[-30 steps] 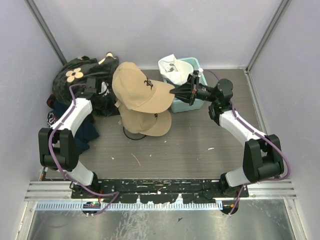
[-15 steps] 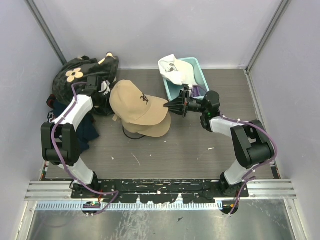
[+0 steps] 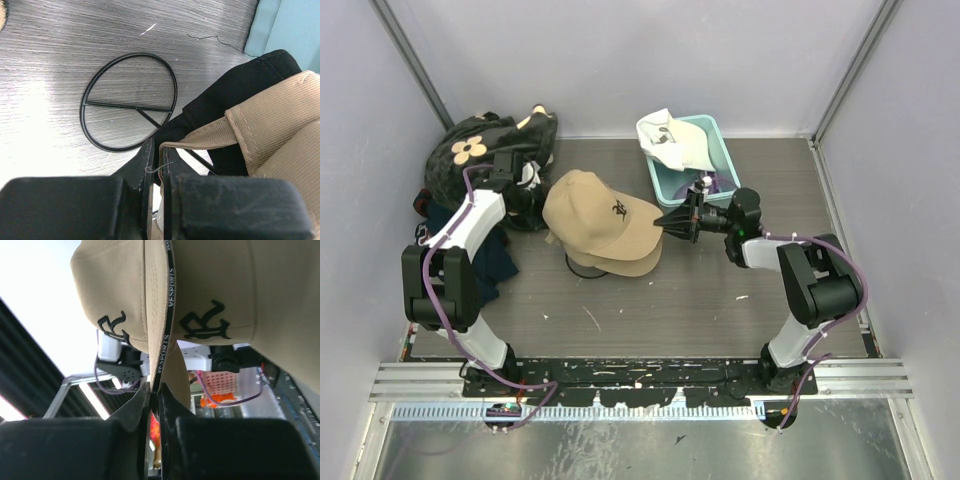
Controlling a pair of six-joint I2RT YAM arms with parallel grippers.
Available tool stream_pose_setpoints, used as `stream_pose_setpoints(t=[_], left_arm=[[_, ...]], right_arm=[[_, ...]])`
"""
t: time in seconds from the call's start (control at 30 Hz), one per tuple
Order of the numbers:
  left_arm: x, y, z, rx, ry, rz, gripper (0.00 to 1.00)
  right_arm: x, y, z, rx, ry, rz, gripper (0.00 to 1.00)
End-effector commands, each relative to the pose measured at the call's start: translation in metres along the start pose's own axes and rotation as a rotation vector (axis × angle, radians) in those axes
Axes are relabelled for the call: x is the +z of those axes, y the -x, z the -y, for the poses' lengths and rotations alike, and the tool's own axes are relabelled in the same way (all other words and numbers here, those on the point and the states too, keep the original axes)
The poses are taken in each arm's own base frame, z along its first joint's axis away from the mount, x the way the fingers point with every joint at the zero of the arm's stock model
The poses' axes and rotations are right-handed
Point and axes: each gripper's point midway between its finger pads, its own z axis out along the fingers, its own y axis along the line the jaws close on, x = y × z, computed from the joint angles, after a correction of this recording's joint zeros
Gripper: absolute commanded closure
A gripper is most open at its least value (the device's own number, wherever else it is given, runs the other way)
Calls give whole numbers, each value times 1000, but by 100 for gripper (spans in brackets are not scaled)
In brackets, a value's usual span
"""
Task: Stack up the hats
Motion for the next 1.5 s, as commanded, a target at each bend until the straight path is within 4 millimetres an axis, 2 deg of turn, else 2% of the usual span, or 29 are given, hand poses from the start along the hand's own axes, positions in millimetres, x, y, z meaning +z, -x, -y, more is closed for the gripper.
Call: stream_pose_setpoints(t=[0.0, 0.13, 0.33, 0.47, 0.6, 0.77, 1.0, 1.07, 1.23, 1.47], left_arm=[[5, 0, -11, -1, 31, -26, 93], [5, 1, -14, -2, 37, -32, 93], [4, -2, -25, -12, 52, -41, 93], [3, -3, -25, -25, 37, -44, 92], [3, -1, -19, -33, 6, -31, 88], [3, 0, -16, -46, -9, -29, 79], [-29, 17, -14, -91, -68, 40, 59], [-38, 22, -12, -100, -87, 58, 56], [-57, 33, -6, -130, -139, 90, 56], [-86, 48, 27, -98, -238, 129, 59]], right_arm=[[-13, 2, 28, -44, -162, -29, 99], [-25, 8, 49, -103, -318, -38, 99], [-41, 20, 59, -87, -353, 4, 99], [-38, 17, 58, -88, -356, -10, 99], [-27, 9, 46, -111, -345, -41, 99], [-14, 1, 44, -132, -371, -75, 99], [-16, 7, 43, -140, -383, -48, 99], [-17, 10, 40, -144, -379, -40, 99], [-17, 15, 35, -149, -384, -36, 99], [-18, 14, 36, -144, -398, -39, 99]])
